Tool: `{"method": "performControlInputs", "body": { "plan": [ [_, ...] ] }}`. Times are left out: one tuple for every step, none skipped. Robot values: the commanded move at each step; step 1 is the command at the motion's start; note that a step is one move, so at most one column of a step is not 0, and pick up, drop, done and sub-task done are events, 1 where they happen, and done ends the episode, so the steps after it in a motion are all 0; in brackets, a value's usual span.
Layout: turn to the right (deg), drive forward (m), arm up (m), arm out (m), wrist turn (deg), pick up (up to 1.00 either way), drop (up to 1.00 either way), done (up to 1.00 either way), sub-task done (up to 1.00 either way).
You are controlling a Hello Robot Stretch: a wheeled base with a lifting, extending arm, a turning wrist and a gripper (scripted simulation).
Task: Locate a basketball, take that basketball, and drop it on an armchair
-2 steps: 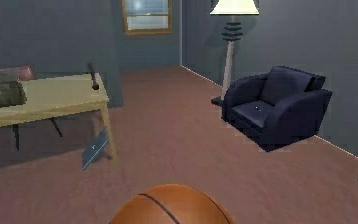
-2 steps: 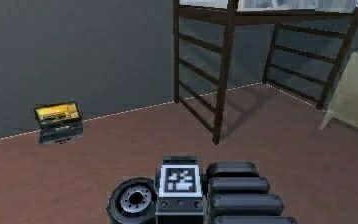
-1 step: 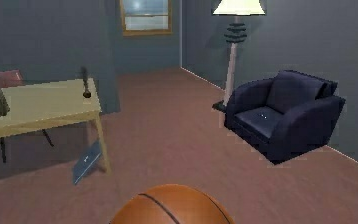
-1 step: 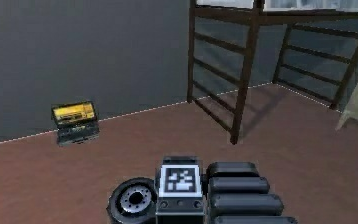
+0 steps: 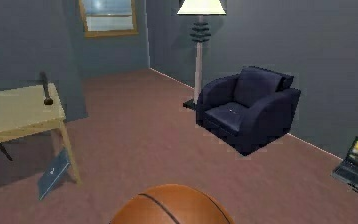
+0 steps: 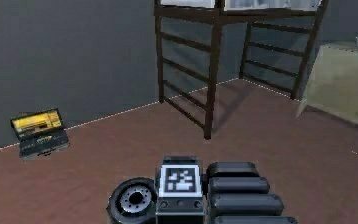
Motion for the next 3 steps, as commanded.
{"method": "performControlInputs", "body": {
  "plan": [
    [0.0,1.0,0.0,0.0,0.0,0.0,0.0,0.0,0.0],
    [0.0,0.65,0.0,0.0,0.0,0.0,0.0,0.0,0.0],
    [-45.0,0.0,0.0,0.0,0.0,0.0,0.0,0.0,0.0]
  ]
}}
